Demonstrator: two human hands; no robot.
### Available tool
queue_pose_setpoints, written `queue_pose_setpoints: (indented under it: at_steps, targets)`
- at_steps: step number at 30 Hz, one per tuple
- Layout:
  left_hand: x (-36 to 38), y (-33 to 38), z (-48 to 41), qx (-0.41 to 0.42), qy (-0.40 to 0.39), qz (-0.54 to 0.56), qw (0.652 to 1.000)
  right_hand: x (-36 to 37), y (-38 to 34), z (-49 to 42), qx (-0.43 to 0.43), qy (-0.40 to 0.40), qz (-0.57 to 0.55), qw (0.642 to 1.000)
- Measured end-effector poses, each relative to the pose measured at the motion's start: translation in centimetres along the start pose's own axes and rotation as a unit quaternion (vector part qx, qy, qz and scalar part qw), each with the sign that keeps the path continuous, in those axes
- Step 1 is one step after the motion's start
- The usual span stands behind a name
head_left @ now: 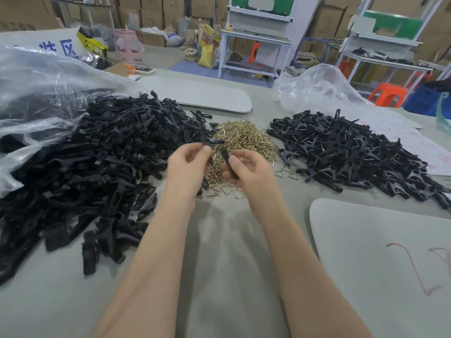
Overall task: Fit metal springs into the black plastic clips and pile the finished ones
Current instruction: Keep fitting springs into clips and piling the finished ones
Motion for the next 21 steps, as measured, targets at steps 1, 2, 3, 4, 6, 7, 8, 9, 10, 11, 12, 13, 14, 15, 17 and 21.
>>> queue_pose_setpoints:
  at_steps: [1, 2, 3, 4, 6, 7, 8, 9, 10, 11, 12, 13, 14, 15, 17, 21]
  targets:
    - [0.45, -0.13, 0.26, -0.009, -0.033, -0.015, 0.999, -0.35, -0.18, -0.18, 0.013, 0.001, -0.058, 0.998]
    - [0.79, -0.21, 0.48, -0.016, -0.057, -0.023, 0.998, -0.6, -0.31, -0.29, 0.025, 0.001, -0.106, 0.994]
    - [1.01, -0.26, 0.61, -0.022, -0.073, -0.025, 0.997, -0.76, -0.3, -0.42, 0.033, 0.002, -0.142, 0.989]
    - [1.11, -0.29, 0.69, -0.027, -0.085, -0.025, 0.996, -0.88, -0.28, -0.53, 0.034, 0.005, -0.163, 0.986]
    - [1.15, -0.25, 0.76, -0.039, -0.103, -0.016, 0.994, -1.05, -0.16, -0.66, 0.021, 0.012, -0.161, 0.987]
    - [1.16, -0.21, 0.81, -0.045, -0.11, -0.012, 0.993, -1.12, -0.05, -0.75, 0.01, 0.015, -0.137, 0.99]
    - [1.21, -0.16, 0.87, -0.05, -0.115, -0.009, 0.992, -1.17, 0.06, -0.81, -0.004, 0.02, -0.097, 0.995]
    - [1.25, -0.12, 0.93, -0.054, -0.118, -0.007, 0.992, -1.2, 0.13, -0.87, -0.023, 0.023, -0.046, 0.998]
    - [1.29, -0.09, 0.95, -0.056, -0.117, -0.004, 0.992, -1.18, 0.16, -0.88, -0.045, 0.023, 0.007, 0.999]
    - [1.28, -0.06, 0.94, -0.057, -0.115, -0.001, 0.992, -1.13, 0.18, -0.87, -0.069, 0.018, 0.054, 0.996]
    - [1.27, -0.06, 0.9, -0.056, -0.111, -0.001, 0.992, -1.09, 0.19, -0.84, -0.091, 0.014, 0.093, 0.991]
    - [1.23, -0.06, 0.86, -0.053, -0.109, -0.002, 0.993, -1.06, 0.21, -0.78, -0.106, 0.013, 0.123, 0.987]
    - [1.19, -0.11, 0.83, -0.048, -0.109, -0.007, 0.993, -1.05, 0.21, -0.71, -0.115, 0.017, 0.144, 0.983]
    - [1.15, -0.18, 0.82, -0.042, -0.11, -0.015, 0.993, -1.04, 0.24, -0.67, -0.12, 0.022, 0.157, 0.98]
    - [1.12, -0.3, 0.81, -0.029, -0.113, -0.027, 0.993, -1.05, 0.33, -0.68, -0.125, 0.033, 0.17, 0.977]
    - [1.05, -0.33, 0.84, -0.011, -0.122, -0.032, 0.992, -1.1, 0.53, -0.64, -0.14, 0.083, 0.211, 0.964]
Point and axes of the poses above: each hand's wrist, its own z-axis away from the middle knuckle, its own x-axis out of the palm, y = z × x, the point moved 1 cm from there along -z, towards the middle knuckle, and after that the axes turned 1 degree about x, right-handed, at the moved point
